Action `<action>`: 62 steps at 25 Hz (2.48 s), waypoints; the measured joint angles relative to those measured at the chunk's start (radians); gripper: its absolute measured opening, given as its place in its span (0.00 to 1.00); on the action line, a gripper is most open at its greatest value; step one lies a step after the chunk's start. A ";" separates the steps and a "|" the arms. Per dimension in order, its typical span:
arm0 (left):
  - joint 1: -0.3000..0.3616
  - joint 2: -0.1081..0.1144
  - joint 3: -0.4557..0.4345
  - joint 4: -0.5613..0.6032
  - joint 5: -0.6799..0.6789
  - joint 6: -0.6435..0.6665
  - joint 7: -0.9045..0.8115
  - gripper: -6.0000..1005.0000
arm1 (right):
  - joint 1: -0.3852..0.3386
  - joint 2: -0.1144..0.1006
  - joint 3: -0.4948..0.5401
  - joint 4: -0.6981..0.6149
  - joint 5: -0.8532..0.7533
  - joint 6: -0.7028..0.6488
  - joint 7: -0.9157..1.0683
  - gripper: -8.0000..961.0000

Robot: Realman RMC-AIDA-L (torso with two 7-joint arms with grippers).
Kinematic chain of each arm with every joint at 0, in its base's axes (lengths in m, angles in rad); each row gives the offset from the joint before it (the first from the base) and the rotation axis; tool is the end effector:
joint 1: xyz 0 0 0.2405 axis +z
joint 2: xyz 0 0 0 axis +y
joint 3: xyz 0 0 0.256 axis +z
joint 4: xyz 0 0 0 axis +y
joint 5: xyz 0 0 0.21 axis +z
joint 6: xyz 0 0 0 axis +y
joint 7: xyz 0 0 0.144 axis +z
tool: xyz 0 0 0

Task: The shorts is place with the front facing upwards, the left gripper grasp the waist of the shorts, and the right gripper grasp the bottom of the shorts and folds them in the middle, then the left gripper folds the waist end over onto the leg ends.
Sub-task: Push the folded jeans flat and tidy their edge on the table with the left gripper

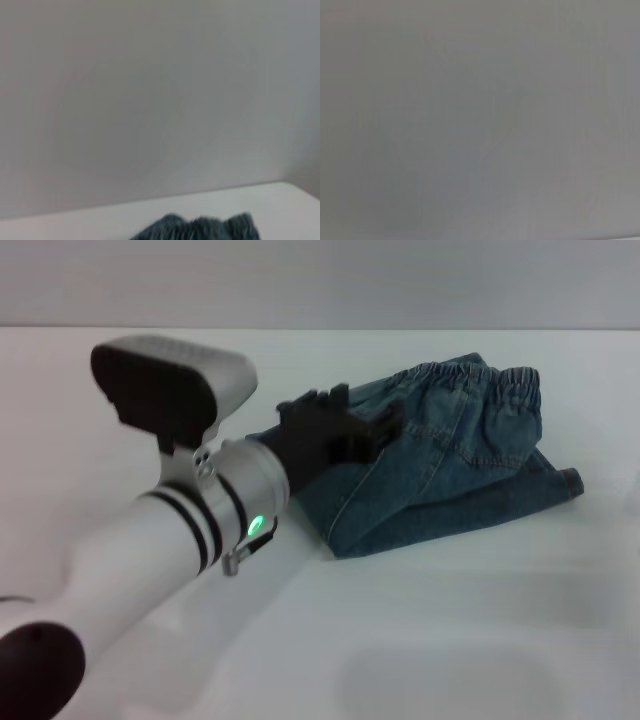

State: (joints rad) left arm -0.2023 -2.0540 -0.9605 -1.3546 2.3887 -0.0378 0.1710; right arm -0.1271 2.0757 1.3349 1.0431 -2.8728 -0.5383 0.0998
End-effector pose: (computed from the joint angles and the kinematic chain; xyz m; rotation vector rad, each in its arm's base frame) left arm -0.1436 0.3157 -0.0932 -2.1773 -0.8480 -0.6754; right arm 0.3280 0.2804 0.0155 -1.5155 0.7523 0.5697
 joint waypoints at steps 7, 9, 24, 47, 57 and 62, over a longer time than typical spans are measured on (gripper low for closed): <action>0.104 0.007 0.079 -0.072 0.002 -0.019 0.042 0.57 | 0.001 0.000 0.001 -0.007 0.000 0.001 0.000 0.01; 0.108 0.007 0.089 -0.074 0.002 -0.023 0.052 0.49 | 0.004 -0.001 0.001 -0.008 0.000 0.003 0.000 0.01; 0.035 -0.004 0.149 0.063 -0.081 -0.063 0.067 0.03 | 0.010 -0.003 0.003 -0.011 0.000 0.007 0.000 0.01; -0.175 -0.009 0.136 0.313 -0.205 -0.056 0.067 0.02 | -0.016 0.001 0.004 0.017 0.007 0.008 0.000 0.01; -0.235 -0.012 0.069 0.399 -0.218 -0.011 0.067 0.03 | -0.025 0.001 0.003 0.022 0.007 0.008 0.002 0.01; -0.266 -0.011 0.047 0.433 -0.218 -0.004 0.067 0.04 | -0.029 0.001 -0.002 0.022 0.007 0.008 0.002 0.01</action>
State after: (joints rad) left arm -0.4682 -2.0651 -0.9137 -0.9221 2.1705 -0.0414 0.2377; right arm -0.1556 2.0770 1.3333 1.0649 -2.8653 -0.5308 0.1015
